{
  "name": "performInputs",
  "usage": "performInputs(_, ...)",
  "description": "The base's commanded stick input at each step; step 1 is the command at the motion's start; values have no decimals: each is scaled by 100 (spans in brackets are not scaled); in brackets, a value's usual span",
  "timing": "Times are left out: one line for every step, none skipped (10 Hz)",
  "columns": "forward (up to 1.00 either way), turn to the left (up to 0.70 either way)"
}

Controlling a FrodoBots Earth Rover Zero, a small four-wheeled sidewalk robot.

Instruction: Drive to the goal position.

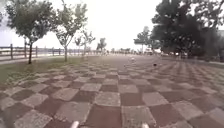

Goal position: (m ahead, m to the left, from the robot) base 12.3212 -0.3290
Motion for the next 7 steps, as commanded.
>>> performInputs(70,27)
performInputs(70,0)
performInputs(70,0)
performInputs(70,0)
performInputs(70,0)
performInputs(70,0)
performInputs(70,0)
